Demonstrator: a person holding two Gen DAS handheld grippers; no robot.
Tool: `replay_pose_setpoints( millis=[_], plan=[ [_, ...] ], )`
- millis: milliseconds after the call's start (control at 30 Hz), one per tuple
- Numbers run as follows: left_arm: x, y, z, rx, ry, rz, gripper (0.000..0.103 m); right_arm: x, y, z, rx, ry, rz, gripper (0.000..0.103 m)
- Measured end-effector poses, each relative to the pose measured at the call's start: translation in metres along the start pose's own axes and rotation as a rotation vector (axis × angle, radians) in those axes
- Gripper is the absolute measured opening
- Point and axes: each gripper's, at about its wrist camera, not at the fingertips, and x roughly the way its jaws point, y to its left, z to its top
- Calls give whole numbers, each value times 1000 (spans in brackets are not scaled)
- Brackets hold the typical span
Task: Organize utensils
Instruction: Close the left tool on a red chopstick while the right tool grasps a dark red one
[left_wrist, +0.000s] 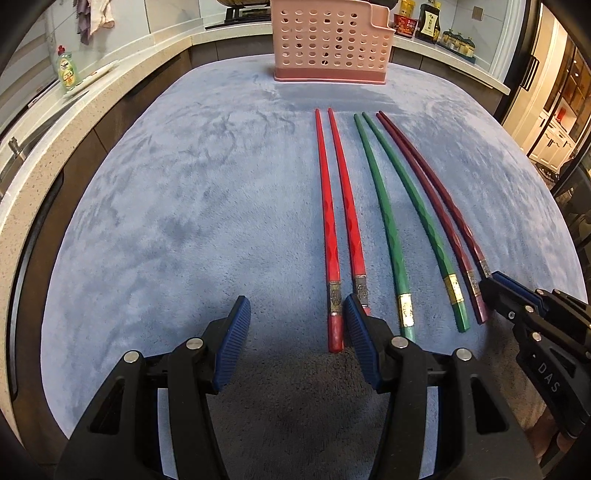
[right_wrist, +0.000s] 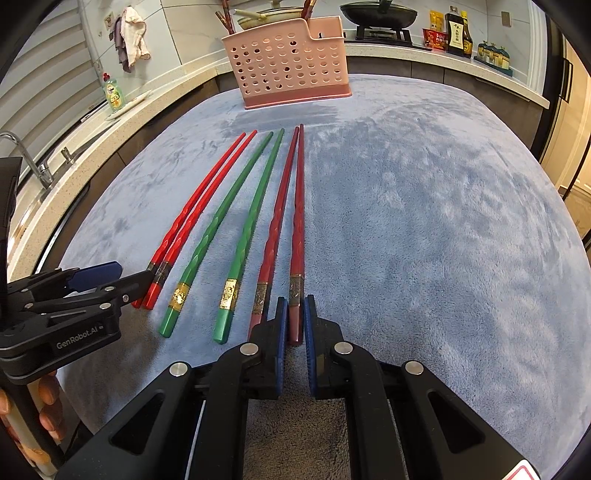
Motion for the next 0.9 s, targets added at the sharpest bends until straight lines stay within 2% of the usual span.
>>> replay_pose_setpoints(
  millis=[167,333,533,733,900],
  plan=[
    [2,-2,0,8,-2,4,42,0,0,0,0,0,0,8],
    [1,-3,1,11,-4,-5,23,0,0,-1,0,0,0,8],
    [1,-3,2,16,-2,-19,8,1,-1,-1,0,0,0,8],
    [-5,-2,3,10,-8,-38,8,-2,-1,1,5,-2,0,8],
    [-20,-1,10,2,-35,-50,7,-19,2,12,7,-45,8,8]
  ],
)
